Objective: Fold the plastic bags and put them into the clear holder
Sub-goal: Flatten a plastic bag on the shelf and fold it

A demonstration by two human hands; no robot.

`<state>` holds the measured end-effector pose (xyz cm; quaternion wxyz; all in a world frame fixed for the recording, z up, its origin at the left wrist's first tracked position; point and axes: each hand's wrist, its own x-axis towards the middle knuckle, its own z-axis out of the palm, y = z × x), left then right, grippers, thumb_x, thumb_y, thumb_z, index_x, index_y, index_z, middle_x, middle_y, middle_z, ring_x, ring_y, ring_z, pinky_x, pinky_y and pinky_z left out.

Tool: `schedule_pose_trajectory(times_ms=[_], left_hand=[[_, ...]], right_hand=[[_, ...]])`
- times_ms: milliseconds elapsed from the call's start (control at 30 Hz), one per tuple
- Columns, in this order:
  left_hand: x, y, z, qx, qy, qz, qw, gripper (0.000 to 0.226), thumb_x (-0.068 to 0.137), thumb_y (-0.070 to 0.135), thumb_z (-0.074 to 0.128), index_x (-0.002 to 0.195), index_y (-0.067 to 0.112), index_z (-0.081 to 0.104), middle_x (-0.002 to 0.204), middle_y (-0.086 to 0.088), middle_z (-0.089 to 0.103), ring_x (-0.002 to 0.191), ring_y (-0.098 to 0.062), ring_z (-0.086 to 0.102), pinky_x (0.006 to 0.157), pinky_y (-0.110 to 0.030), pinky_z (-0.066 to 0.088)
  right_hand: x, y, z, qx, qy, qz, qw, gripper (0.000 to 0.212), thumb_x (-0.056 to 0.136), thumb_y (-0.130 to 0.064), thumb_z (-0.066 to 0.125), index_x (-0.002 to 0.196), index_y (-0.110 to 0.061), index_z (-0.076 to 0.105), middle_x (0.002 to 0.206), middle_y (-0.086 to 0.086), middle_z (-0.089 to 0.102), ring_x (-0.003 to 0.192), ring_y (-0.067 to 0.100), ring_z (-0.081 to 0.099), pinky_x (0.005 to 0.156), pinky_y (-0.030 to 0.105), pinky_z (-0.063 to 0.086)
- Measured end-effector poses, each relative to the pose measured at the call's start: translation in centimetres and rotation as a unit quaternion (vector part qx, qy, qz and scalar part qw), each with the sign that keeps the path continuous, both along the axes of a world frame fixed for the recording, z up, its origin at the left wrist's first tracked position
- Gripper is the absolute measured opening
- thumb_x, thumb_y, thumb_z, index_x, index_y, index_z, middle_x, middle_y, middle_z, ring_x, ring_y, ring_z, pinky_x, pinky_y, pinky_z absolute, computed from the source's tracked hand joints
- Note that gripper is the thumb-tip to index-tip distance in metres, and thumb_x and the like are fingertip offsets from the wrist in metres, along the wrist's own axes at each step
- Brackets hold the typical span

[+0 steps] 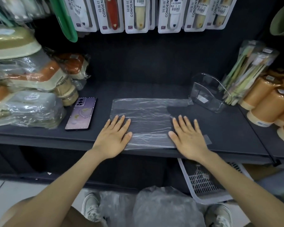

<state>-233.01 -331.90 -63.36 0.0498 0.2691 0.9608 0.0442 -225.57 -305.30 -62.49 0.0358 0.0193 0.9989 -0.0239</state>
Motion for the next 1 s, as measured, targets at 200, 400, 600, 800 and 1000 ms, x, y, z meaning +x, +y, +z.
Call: schedule_pose_trajectory(times_ms=[200, 400, 600, 800, 1000], left_hand=[[-0.2, -1.0, 1.1, 0.263, -0.121, 0.054, 0.956, 0.078, 0.088, 0.073, 0.032, 0.151, 0.029, 0.02, 0.161, 0.004, 0.007, 0.147, -0.008, -0.003, 0.12, -0.029, -0.005], [2.3, -3.8, 2.5, 0.449, -0.173, 0.067, 0.874, 0.047, 0.072, 0.065, 0.05, 0.1, 0.032, 0.07, 0.113, 0.014, 0.067, 0.116, -0.001, 0.055, 0.108, -0.028, 0.036], [2.2, -5.3, 2.4, 0.455, -0.284, 0.089, 0.839, 0.07, 0.084, 0.071, 0.03, 0.098, 0.022, 0.077, 0.104, 0.01, 0.073, 0.109, -0.002, 0.06, 0.103, -0.015, 0.035], [0.6, -5.0, 3.4, 0.458, -0.299, 0.117, 0.829, 0.077, 0.064, 0.092, 0.018, 0.093, 0.047, 0.074, 0.092, 0.009, 0.074, 0.101, -0.005, 0.062, 0.099, -0.024, 0.036], [1.2, -2.4, 4.1, 0.544, -0.228, 0.137, 0.796, 0.056, 0.084, 0.067, 0.036, 0.103, 0.025, 0.067, 0.09, 0.002, 0.074, 0.071, -0.001, 0.062, 0.065, -0.014, 0.039]], right_hand=[[2.6, -3.0, 0.3, 0.004, 0.177, 0.208, 0.962, 0.061, 0.082, -0.064, 0.056, 0.123, -0.021, 0.065, 0.138, 0.009, 0.055, 0.131, 0.029, 0.048, 0.11, 0.051, 0.02], [4.3, -3.9, -0.3, -0.048, 0.329, 0.233, 0.914, 0.011, 0.085, -0.02, 0.065, 0.079, -0.018, 0.074, 0.084, -0.006, 0.071, 0.077, 0.018, 0.064, 0.082, 0.03, 0.037], [5.8, -4.1, 5.2, -0.28, 0.164, 0.059, 0.944, 0.019, 0.089, -0.031, 0.062, 0.077, -0.023, 0.074, 0.077, -0.016, 0.07, 0.074, 0.002, 0.061, 0.077, 0.022, 0.045], [-0.9, -2.3, 10.8, -0.317, -0.021, 0.018, 0.948, 0.017, 0.091, -0.02, 0.064, 0.076, -0.02, 0.072, 0.077, -0.012, 0.069, 0.076, 0.007, 0.065, 0.072, 0.028, 0.049], [-7.0, -1.4, 9.4, -0.225, -0.119, -0.019, 0.967, 0.015, 0.086, -0.021, 0.067, 0.072, -0.016, 0.071, 0.07, -0.015, 0.068, 0.071, 0.0, 0.063, 0.068, 0.021, 0.05]])
